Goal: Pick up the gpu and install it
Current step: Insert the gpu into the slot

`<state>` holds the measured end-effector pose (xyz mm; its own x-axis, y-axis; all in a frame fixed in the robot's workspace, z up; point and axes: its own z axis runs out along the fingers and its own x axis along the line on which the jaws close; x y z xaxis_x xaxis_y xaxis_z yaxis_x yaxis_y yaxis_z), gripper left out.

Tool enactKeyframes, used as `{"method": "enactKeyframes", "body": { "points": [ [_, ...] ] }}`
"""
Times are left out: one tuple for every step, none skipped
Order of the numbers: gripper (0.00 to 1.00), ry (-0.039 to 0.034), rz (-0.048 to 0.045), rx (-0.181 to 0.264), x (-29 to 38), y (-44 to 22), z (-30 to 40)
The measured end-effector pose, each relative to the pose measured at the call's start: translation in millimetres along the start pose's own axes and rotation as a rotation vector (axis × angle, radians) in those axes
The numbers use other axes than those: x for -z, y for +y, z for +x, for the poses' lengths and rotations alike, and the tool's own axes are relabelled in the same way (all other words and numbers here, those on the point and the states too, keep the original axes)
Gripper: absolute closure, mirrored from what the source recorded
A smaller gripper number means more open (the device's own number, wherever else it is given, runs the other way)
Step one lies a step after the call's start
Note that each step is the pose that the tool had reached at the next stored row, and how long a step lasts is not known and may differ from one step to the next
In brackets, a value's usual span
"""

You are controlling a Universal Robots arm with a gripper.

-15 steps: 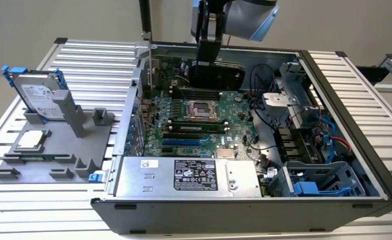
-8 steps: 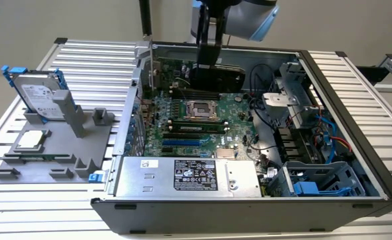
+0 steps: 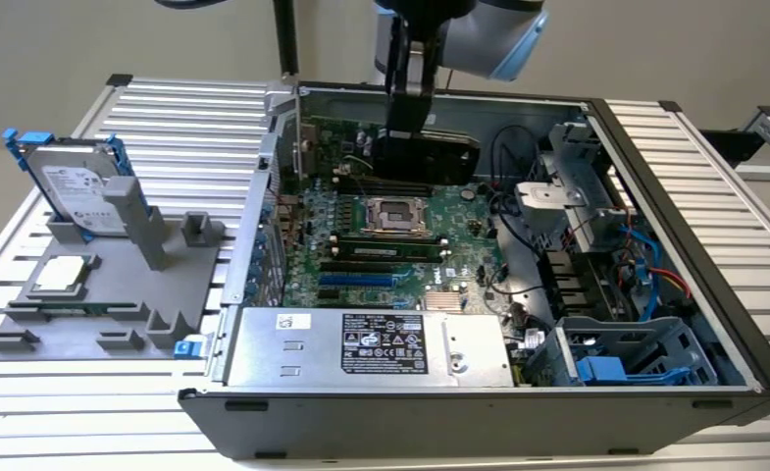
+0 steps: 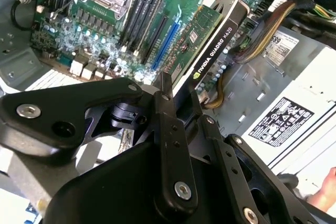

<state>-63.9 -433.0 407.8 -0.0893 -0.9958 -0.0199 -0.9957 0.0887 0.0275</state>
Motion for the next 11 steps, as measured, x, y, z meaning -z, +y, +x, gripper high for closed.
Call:
{"method": "enactKeyframes", "body": {
  "points": [
    [1.00,0.0001,0.0000,0.001,-0.3,0.0,-0.4],
    [1.00,0.0001,-0.0001,0.002,-0.6,0.0,-0.8],
    [1.00,0.0002,-0.0001,0.004,-1.0,-0.1,-1.2],
    [1.00,0.0001,-0.0001,0.006,-1.2,-0.2,-1.5],
    [1.00,0.0001,-0.0001,0.007,-1.5,-0.3,-1.7],
    [1.00,0.0001,-0.0001,0.008,-1.6,-0.4,-1.8],
    [1.00,0.0002,-0.0001,0.009,-1.7,-0.8,-1.9],
    [1.00,0.0003,-0.0002,0.009,-1.8,-1.4,-2.2],
    [1.00,0.0003,-0.0002,0.010,-1.9,-2.0,-2.4],
    [1.00,0.0003,-0.0003,0.011,-2.0,-2.7,-2.6],
    [1.00,0.0003,-0.0002,0.011,-2.2,-3.4,-2.8]
  ]
}}
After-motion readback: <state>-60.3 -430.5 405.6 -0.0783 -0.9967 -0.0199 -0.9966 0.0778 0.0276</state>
